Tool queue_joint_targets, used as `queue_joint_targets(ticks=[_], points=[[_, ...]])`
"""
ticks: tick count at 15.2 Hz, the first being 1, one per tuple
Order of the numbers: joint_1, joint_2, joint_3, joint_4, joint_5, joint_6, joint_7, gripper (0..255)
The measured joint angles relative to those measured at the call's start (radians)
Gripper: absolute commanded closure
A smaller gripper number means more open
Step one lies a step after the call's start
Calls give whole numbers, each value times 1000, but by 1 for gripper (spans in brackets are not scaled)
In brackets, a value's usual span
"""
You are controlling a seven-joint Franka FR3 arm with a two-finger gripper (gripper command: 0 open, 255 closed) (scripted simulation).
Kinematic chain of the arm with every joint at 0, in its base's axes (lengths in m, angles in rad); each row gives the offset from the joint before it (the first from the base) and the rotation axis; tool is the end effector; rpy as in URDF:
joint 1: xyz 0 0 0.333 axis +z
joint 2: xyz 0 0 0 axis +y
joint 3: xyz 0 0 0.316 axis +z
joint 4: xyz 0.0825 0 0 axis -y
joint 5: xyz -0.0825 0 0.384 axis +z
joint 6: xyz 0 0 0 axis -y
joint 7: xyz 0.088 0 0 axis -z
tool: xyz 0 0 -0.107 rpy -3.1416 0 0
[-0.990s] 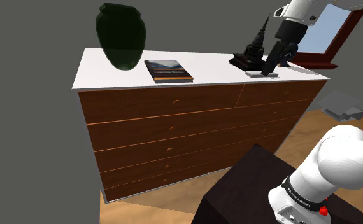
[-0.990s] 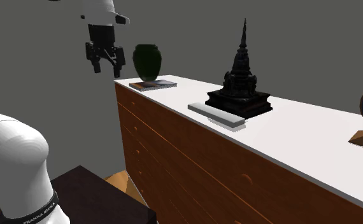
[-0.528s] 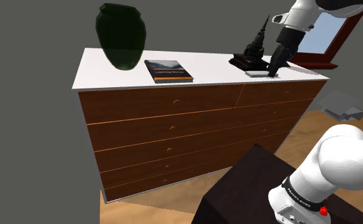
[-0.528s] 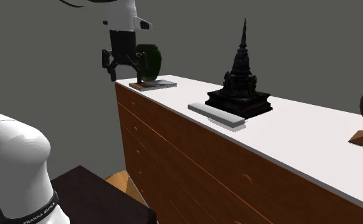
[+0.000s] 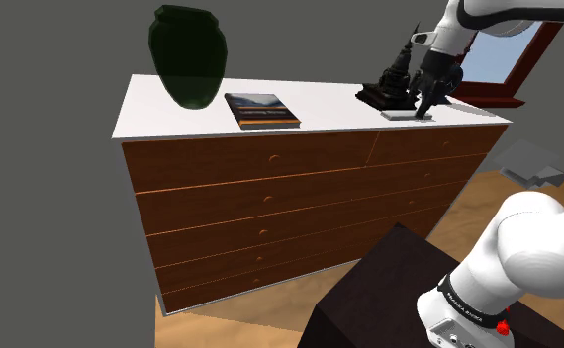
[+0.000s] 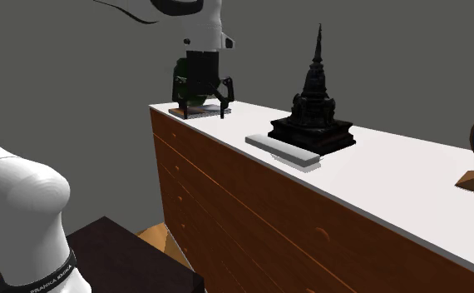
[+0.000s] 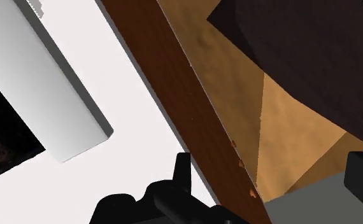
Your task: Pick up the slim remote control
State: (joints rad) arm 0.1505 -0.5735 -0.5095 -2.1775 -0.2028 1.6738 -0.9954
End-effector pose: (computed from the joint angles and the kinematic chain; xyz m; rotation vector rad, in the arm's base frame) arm 0.3548 -0.1962 0.5766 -2.8937 -1.0983 -0.0764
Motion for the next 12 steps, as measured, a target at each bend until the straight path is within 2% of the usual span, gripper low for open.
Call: queue_joint_targets(ticks=[5, 10, 12], points=[[77, 164, -137, 123, 0, 58, -278, 0], [147, 369, -274, 262, 78, 118, -578, 0], [155, 413, -296, 276, 102, 143, -634, 0]])
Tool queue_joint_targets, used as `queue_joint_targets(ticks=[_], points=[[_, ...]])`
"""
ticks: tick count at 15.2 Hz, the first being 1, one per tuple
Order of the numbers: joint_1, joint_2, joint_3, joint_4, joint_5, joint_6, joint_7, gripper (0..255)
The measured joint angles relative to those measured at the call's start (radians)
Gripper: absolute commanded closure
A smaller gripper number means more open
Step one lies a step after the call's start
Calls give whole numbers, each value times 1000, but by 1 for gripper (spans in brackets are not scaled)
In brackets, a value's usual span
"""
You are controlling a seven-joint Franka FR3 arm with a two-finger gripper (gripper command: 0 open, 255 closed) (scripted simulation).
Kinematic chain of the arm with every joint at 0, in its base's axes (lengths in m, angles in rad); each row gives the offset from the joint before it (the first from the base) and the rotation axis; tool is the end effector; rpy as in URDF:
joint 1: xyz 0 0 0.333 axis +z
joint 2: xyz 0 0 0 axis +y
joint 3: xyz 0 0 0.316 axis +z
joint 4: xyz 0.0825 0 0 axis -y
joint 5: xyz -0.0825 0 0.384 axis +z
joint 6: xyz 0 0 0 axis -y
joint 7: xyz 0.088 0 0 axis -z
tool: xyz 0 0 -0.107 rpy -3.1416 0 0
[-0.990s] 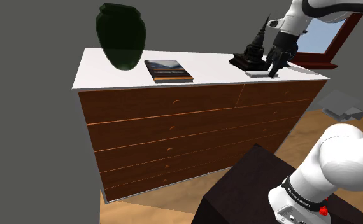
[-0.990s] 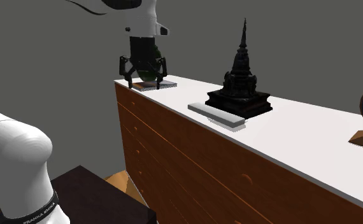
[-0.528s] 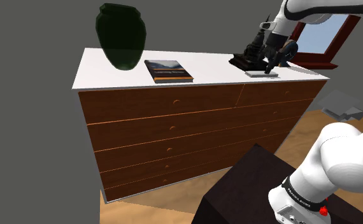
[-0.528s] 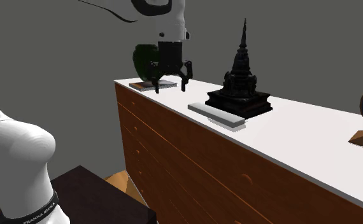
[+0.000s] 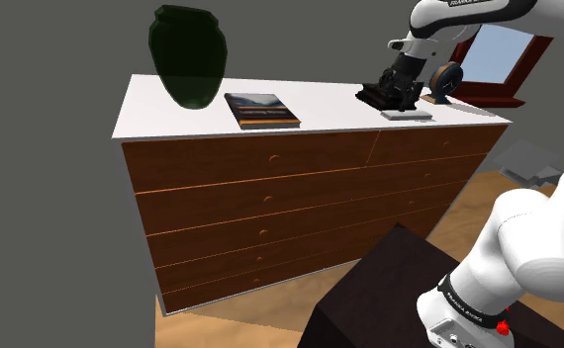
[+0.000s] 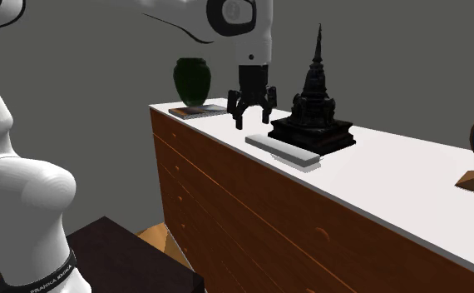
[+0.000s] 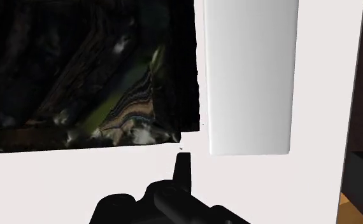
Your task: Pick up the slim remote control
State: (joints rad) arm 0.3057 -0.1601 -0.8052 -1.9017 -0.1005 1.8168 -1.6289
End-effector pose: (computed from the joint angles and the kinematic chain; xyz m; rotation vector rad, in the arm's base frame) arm 0.4517 -0.2802 0.5465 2.6165 1.7095 0.0449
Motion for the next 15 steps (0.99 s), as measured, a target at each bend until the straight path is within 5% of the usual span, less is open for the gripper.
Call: queue_joint_targets(ticks=[7, 8, 15], points=[[0, 21, -13, -59, 12, 78, -25, 0], [0, 23, -13, -60, 13, 80, -25, 255], [0, 21, -12, -63, 13, 84, -24, 255]])
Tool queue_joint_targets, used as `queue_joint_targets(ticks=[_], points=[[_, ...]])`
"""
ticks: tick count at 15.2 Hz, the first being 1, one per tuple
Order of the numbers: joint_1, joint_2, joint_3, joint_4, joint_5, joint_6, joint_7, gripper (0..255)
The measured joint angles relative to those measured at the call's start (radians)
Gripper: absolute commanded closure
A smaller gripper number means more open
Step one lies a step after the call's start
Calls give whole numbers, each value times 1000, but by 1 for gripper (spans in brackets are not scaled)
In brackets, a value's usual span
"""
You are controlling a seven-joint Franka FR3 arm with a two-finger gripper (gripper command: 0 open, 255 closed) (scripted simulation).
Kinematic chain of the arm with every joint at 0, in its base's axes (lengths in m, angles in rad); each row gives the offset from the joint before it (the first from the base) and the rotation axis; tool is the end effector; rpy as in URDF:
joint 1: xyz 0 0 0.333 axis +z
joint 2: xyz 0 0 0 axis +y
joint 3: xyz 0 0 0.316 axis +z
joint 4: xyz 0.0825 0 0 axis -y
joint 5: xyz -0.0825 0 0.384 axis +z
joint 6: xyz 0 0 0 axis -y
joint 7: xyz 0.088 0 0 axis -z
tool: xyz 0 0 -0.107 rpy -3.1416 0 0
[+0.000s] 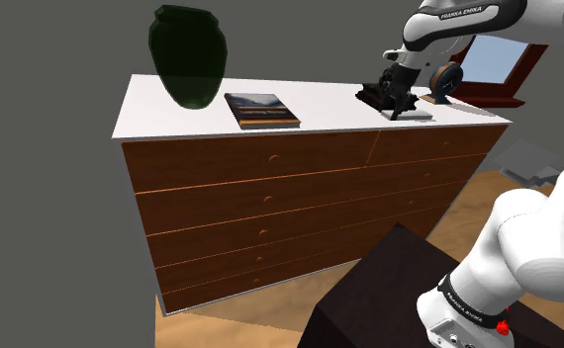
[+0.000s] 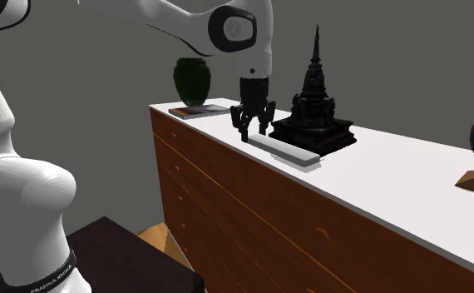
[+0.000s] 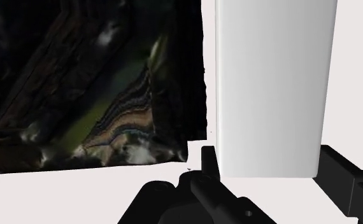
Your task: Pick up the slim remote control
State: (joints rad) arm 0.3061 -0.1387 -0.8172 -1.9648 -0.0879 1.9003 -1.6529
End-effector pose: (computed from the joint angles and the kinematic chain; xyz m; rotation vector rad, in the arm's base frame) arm 0.4555 -0.2811 0.5157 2.6003 1.7264 0.0475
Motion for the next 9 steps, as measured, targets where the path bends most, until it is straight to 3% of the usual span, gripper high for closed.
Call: queue_joint_targets(ticks=[9], points=[[1, 1, 2, 64, 1, -65, -1, 255]])
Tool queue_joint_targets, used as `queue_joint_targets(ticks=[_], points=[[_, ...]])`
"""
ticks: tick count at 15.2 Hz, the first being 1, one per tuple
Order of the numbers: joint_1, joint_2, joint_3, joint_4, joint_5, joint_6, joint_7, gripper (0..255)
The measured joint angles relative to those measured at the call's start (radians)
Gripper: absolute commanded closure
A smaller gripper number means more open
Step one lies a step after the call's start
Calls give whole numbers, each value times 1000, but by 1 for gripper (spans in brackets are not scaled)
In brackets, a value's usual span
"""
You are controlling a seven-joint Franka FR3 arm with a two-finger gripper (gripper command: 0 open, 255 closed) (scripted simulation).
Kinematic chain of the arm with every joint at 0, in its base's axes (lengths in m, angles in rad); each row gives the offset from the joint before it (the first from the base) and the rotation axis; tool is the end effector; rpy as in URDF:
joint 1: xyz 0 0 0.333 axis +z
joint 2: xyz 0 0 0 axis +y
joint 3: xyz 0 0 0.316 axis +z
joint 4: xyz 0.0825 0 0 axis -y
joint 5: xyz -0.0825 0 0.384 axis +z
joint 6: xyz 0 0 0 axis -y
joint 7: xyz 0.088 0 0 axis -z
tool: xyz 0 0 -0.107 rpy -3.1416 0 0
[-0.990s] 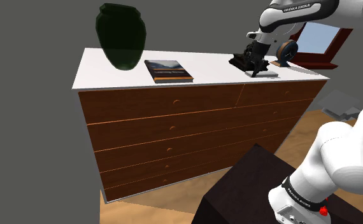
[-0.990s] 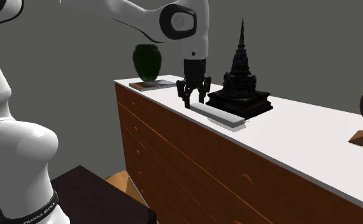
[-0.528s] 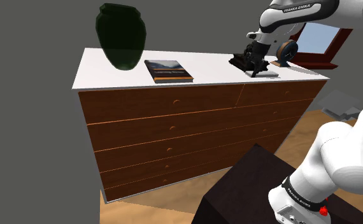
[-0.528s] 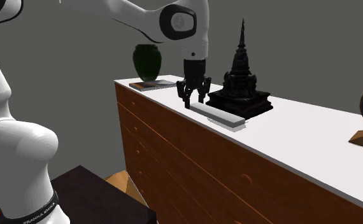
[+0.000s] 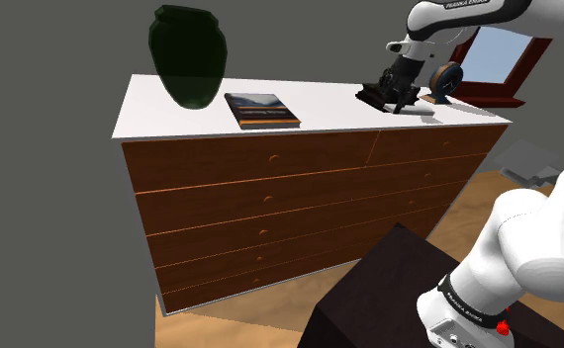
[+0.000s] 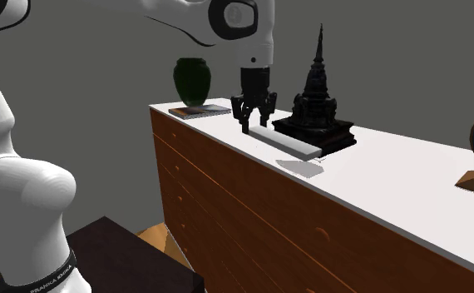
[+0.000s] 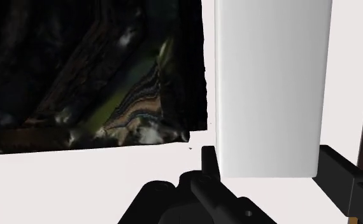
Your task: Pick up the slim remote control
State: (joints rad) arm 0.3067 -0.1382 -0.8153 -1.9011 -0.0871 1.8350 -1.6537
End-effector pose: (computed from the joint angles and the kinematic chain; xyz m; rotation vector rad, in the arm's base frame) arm 0.4559 -0.2832 0.5403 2.6033 1.7241 0.0442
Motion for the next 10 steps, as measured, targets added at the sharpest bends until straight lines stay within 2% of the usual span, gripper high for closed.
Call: queue_joint_targets(ticks=[10], points=[[4, 5, 4, 134, 6, -130, -4, 255]])
